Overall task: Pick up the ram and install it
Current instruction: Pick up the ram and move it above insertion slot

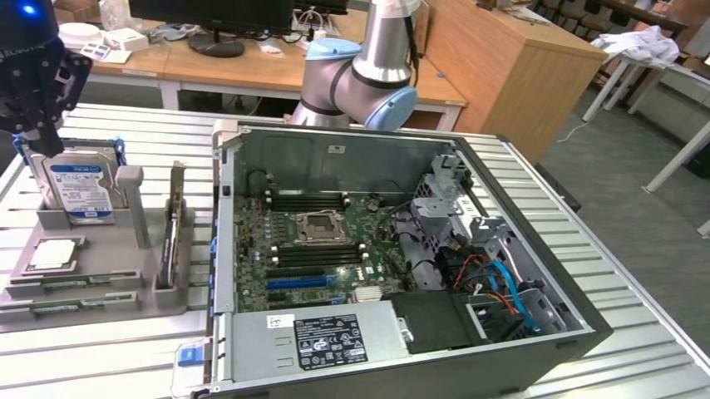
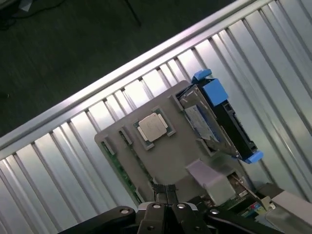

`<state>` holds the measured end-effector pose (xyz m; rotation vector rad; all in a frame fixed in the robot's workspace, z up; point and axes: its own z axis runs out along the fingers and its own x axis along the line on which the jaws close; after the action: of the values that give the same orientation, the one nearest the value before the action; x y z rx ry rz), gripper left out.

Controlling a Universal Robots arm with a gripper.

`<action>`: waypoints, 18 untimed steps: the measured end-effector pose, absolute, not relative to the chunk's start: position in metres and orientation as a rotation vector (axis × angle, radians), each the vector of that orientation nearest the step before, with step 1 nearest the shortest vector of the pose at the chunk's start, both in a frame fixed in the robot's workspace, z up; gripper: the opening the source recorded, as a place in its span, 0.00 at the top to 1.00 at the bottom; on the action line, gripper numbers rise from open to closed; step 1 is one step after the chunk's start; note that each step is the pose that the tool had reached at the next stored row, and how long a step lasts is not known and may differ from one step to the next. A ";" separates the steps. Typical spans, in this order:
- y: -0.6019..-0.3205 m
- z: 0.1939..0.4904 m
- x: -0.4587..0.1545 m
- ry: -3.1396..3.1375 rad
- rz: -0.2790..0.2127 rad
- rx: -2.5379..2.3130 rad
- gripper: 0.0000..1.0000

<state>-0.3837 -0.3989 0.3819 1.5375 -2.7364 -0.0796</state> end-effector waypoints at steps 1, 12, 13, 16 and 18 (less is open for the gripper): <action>-0.399 0.382 -0.384 -2.722 -0.080 1.562 0.89; -0.399 0.380 -0.384 -2.549 -0.079 1.822 0.89; -0.399 0.380 -0.384 -2.532 -0.079 1.845 0.89; -0.399 0.379 -0.384 -2.479 -0.078 1.914 0.89; -0.399 0.379 -0.384 -2.443 -0.078 1.957 0.89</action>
<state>-0.3836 -0.3989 0.3793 1.9573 -2.4433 -0.0779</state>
